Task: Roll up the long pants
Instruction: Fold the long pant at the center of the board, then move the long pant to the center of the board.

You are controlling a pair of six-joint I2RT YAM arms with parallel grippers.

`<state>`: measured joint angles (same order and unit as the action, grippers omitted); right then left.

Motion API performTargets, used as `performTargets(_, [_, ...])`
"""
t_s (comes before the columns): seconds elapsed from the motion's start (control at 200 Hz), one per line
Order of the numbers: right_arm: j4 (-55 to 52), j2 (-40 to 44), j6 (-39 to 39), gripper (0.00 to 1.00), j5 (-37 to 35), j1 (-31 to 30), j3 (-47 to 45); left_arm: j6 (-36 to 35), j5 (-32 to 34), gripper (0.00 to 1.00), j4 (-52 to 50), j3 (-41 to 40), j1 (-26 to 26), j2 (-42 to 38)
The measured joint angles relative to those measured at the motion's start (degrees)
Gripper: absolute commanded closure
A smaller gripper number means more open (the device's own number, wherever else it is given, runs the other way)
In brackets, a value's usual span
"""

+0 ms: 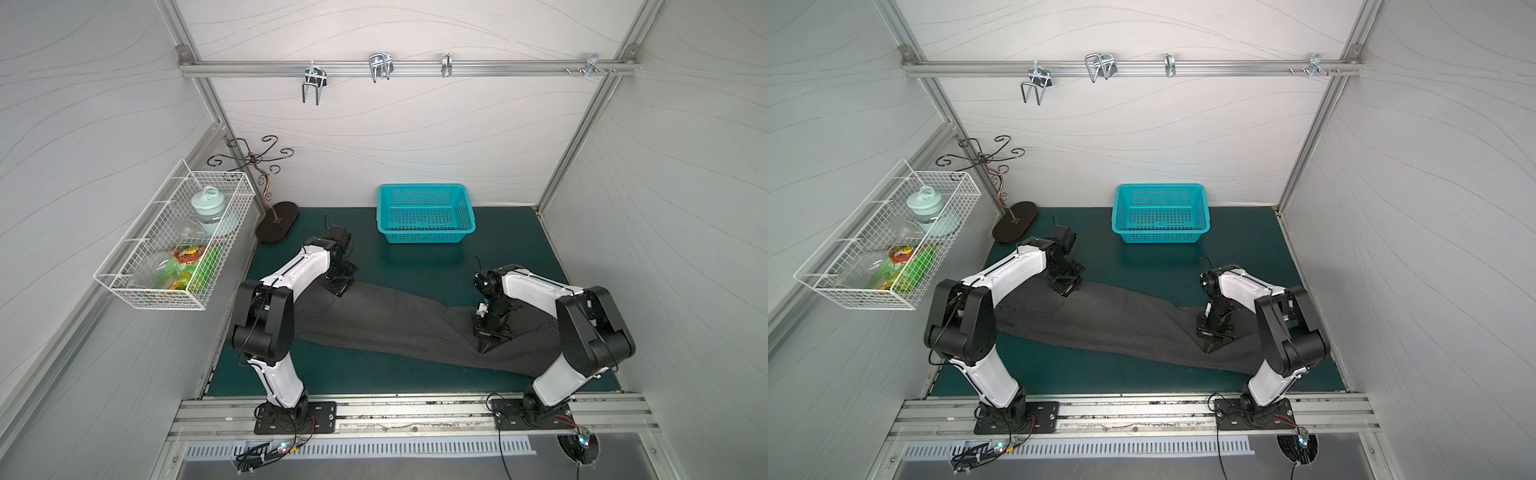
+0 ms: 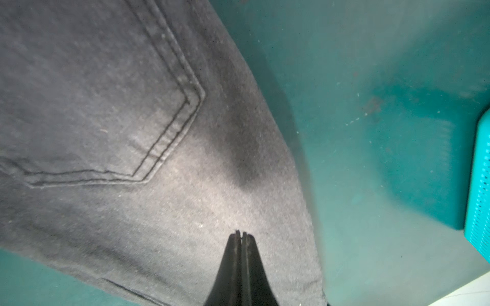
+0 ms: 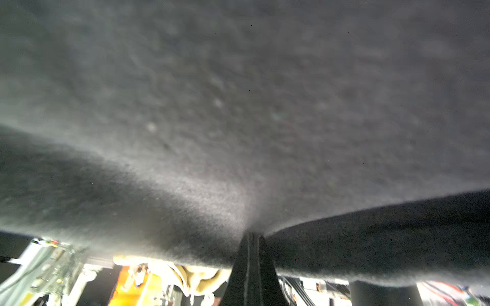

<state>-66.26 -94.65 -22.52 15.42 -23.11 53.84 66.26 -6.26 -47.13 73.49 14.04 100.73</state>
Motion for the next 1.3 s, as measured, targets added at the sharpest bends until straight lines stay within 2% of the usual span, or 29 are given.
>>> performTargets(0.165, [-2.01,0.28,-2.43,1.0,-2.82,-1.18,2.89,-0.52,0.57,1.0,-1.62,0.68,0.0,0.11])
performTargets(0.32, [-1.22,1.75,-5.57,1.0,-4.85,-1.18,9.4,-1.75,2.01,1.0,-3.54,2.19,0.0,0.09])
performTargets(0.48, [1.09,-3.72,-6.19,1.0,-6.45,-1.01,14.91,-3.08,2.64,1.0,-5.11,2.58,0.0,0.09])
performTargets(0.645, [4.33,-9.55,-6.23,1.0,-5.4,-0.76,14.34,-3.34,2.62,1.0,-6.43,2.54,0.0,0.09])
performTargets(0.855, [5.03,-10.54,-6.36,1.0,-4.46,-0.35,13.27,-3.3,2.6,1.0,-6.99,1.22,-0.07,0.09])
performTargets(0.995, [5.35,-13.81,-5.92,1.0,-3.63,1.99,14.36,-3.26,2.56,1.0,-7.19,-0.55,-0.2,0.09])
performTargets(1.156, [1.68,-20.09,-4.55,1.0,-1.57,5.88,21.07,-2.99,1.92,1.0,-7.48,-1.27,-0.7,1.9])
performTargets(1.301, [-1.16,-27.26,-2.86,1.0,-1.27,9.53,32.79,-2.38,0.66,1.0,-6.54,-1.22,-0.92,5.6])
